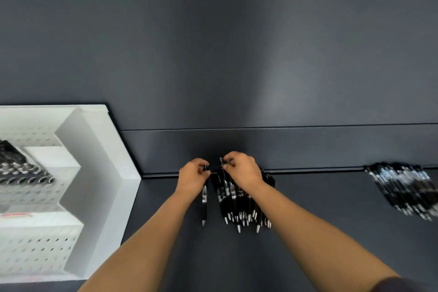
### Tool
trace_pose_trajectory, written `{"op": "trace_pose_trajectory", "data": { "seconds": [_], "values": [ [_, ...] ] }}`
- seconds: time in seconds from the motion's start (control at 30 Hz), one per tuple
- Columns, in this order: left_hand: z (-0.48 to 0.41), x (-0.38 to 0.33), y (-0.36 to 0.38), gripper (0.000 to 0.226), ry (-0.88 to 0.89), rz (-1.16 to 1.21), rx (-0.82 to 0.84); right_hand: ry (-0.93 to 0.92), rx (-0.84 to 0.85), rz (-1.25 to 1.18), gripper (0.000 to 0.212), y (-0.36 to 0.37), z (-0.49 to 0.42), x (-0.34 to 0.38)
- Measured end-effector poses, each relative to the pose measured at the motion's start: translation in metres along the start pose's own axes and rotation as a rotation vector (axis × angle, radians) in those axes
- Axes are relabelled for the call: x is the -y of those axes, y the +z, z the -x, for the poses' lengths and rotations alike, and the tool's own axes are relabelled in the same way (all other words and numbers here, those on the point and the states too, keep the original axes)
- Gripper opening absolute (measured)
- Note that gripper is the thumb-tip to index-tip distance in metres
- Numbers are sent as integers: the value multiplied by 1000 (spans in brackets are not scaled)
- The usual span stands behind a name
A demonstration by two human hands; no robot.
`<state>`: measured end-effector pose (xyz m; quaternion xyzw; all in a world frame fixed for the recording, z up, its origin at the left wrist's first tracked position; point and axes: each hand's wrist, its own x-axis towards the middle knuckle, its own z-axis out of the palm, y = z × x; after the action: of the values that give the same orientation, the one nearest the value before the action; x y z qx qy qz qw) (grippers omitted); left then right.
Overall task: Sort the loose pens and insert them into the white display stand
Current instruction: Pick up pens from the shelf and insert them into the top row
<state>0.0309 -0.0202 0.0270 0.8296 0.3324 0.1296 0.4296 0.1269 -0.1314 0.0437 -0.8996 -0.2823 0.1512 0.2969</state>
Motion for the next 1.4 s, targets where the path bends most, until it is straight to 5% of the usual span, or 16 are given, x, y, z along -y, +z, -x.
{"op": "trace_pose_trajectory", "data": {
  "seconds": [0.37, 0.77, 1.07, 1.4],
  "values": [
    [42, -15, -28, 21, 24, 197, -168, -153, -67, -114, 11, -24, 16, 13],
    [67, -37, -127, 18, 197, 284, -405, -354, 199, -850, 10, -26, 40, 139],
    [87, -22, -242, 19, 276, 285, -476, -592, 64, -779, 18, 8, 64, 253],
    [77, 18, -334, 22, 314, 193, -455, -646, -62, -770, 13, 43, 74, 317]
  ]
}}
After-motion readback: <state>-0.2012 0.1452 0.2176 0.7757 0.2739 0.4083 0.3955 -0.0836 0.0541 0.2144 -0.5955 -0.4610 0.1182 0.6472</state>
